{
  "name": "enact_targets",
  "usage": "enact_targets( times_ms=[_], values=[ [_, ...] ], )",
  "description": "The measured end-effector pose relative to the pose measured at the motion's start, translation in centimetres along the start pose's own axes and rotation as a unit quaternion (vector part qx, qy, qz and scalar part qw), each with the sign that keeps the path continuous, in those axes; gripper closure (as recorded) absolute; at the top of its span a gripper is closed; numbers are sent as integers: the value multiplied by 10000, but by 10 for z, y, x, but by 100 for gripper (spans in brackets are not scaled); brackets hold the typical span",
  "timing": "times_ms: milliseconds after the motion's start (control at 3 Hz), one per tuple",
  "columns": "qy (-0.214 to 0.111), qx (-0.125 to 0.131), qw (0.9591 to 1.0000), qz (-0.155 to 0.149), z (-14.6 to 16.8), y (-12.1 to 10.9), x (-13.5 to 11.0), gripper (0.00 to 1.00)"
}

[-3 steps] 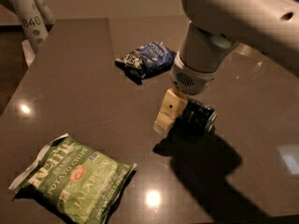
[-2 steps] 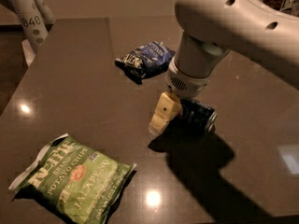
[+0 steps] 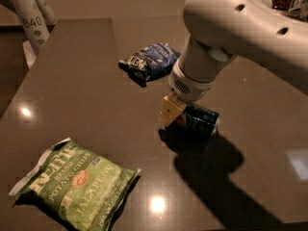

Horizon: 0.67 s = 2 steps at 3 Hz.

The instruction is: Place pepsi can upright

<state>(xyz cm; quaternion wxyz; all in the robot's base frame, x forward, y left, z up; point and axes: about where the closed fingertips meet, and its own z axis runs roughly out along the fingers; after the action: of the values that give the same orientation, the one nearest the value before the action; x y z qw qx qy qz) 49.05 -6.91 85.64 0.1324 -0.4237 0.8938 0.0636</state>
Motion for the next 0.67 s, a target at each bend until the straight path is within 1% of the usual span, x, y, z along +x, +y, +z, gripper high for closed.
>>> enact_targets(
  times_ms=[333, 667],
  values=[
    [-320, -50, 9994, -144, -11, 0, -10, 72],
    [-904, -151, 9953, -313, -35, -1, -29, 95]
  ],
)
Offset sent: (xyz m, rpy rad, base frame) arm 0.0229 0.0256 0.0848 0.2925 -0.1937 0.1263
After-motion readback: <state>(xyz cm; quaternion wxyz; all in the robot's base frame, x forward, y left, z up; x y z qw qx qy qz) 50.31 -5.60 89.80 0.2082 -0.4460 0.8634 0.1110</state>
